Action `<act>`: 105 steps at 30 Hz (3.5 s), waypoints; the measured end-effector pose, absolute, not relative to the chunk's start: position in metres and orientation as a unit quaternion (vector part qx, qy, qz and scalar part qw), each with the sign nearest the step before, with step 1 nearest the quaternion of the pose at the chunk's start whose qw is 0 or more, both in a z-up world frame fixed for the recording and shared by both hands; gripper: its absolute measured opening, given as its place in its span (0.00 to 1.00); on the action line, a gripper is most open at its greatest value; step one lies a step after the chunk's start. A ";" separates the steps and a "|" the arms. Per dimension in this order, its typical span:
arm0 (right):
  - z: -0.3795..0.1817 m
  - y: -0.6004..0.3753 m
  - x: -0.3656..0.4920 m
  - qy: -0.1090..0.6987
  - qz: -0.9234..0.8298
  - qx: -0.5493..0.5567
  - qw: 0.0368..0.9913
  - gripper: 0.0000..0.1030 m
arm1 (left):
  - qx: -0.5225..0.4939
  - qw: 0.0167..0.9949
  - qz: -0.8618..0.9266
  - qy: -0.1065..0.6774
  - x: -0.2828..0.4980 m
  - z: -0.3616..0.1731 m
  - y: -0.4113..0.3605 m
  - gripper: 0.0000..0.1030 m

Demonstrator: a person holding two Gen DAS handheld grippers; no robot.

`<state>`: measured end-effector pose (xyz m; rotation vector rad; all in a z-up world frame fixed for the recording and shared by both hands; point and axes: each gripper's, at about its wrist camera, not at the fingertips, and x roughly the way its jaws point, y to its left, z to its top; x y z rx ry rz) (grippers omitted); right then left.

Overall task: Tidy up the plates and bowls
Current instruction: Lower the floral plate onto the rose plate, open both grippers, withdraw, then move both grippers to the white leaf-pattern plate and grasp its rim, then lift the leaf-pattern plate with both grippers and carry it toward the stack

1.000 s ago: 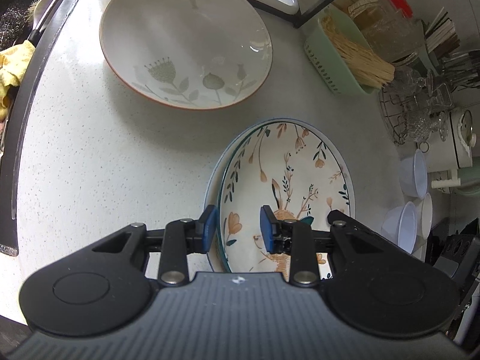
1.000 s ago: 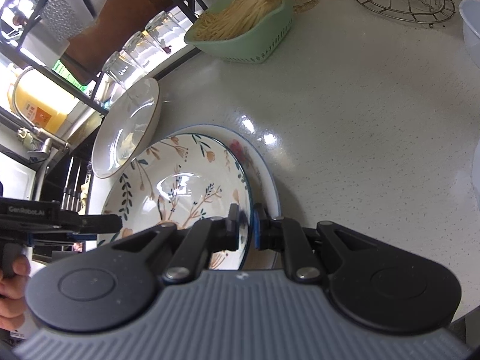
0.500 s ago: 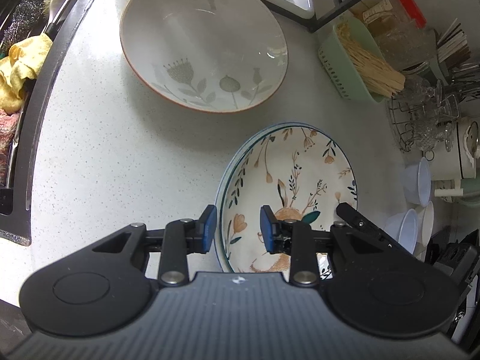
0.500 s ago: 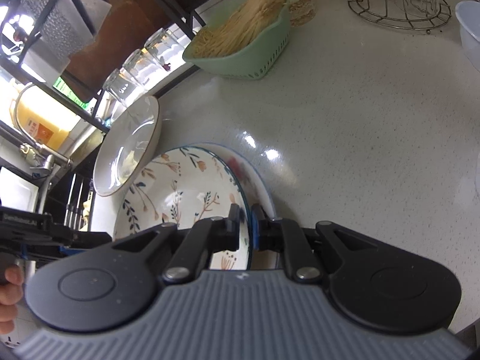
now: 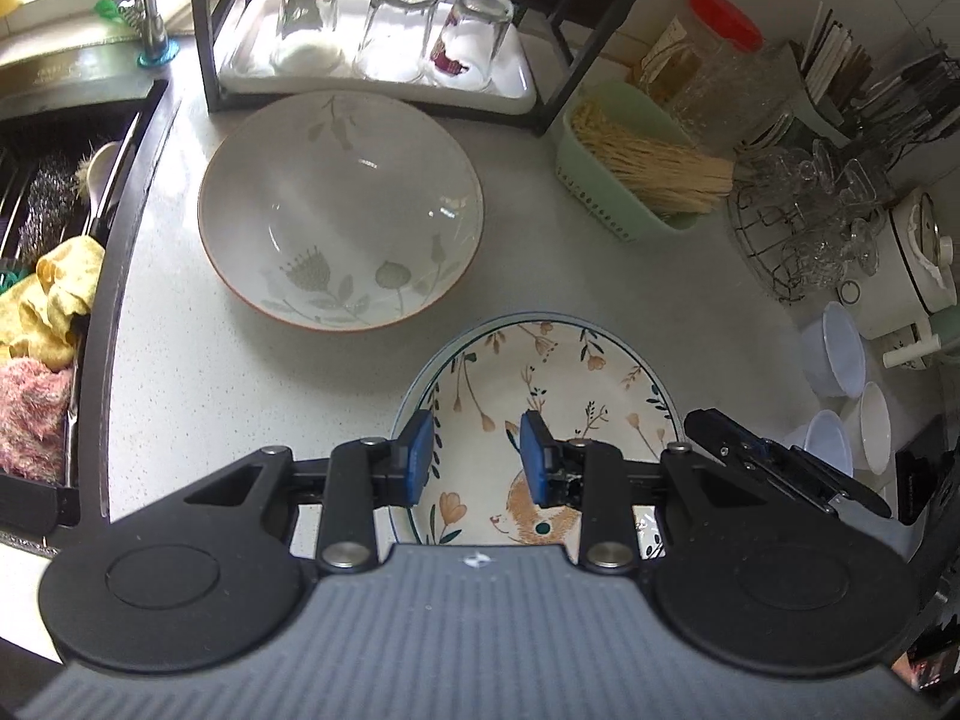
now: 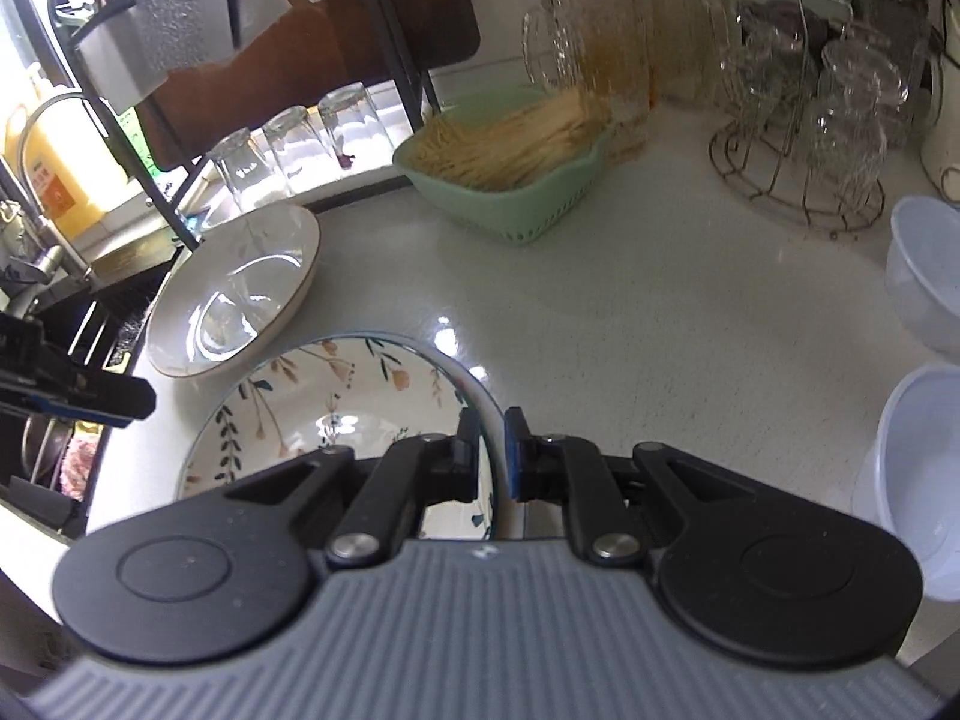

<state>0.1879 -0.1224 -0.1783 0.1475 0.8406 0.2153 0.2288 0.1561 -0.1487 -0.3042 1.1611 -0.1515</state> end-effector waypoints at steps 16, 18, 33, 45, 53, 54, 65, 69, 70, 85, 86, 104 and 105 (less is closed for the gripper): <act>-0.081 -0.160 0.145 0.294 0.099 0.106 0.945 0.12 | -0.087 0.888 -0.078 0.444 0.188 -0.061 0.115 0.34; -0.071 -0.166 0.134 0.279 0.098 0.107 0.949 0.12 | -0.078 0.896 -0.080 0.430 0.180 -0.047 0.106 0.34; -0.062 -0.185 0.105 0.292 0.154 0.063 0.942 0.12 | -0.060 0.923 -0.031 0.380 0.120 -0.038 0.066 0.34; -0.083 -0.156 0.101 0.331 0.206 0.031 0.920 0.12 | -0.079 0.914 -0.003 0.398 0.099 -0.080 0.085 0.38; -0.093 -0.122 0.116 0.341 0.193 0.052 0.918 0.12 | -0.069 0.909 -0.001 0.412 0.128 -0.091 0.134 0.41; -0.095 -0.116 0.118 0.345 0.192 0.052 0.917 0.12 | -0.067 0.908 -0.001 0.413 0.132 -0.092 0.141 0.42; -0.105 -0.047 0.148 0.367 0.164 0.065 0.913 0.13 | -0.072 0.900 -0.039 0.429 0.189 -0.112 0.218 0.54; -0.106 -0.029 0.157 0.364 0.153 0.074 0.916 0.29 | -0.120 0.887 -0.064 0.442 0.213 -0.123 0.246 0.72; -0.107 -0.026 0.159 0.363 0.146 0.076 0.917 0.49 | -0.122 0.884 -0.067 0.445 0.219 -0.127 0.251 0.73; -0.145 0.000 0.225 0.437 0.024 0.131 0.890 0.74 | -0.134 0.852 -0.127 0.490 0.308 -0.189 0.297 0.74; -0.148 0.002 0.230 0.445 0.022 0.132 0.886 0.74 | -0.139 0.850 -0.132 0.491 0.313 -0.193 0.298 0.74; -0.189 0.031 0.287 0.499 -0.006 0.167 0.850 0.39 | -0.105 0.834 -0.175 0.513 0.377 -0.238 0.318 0.52; -0.192 0.033 0.290 0.502 -0.007 0.164 0.849 0.37 | -0.105 0.833 -0.177 0.514 0.380 -0.240 0.319 0.50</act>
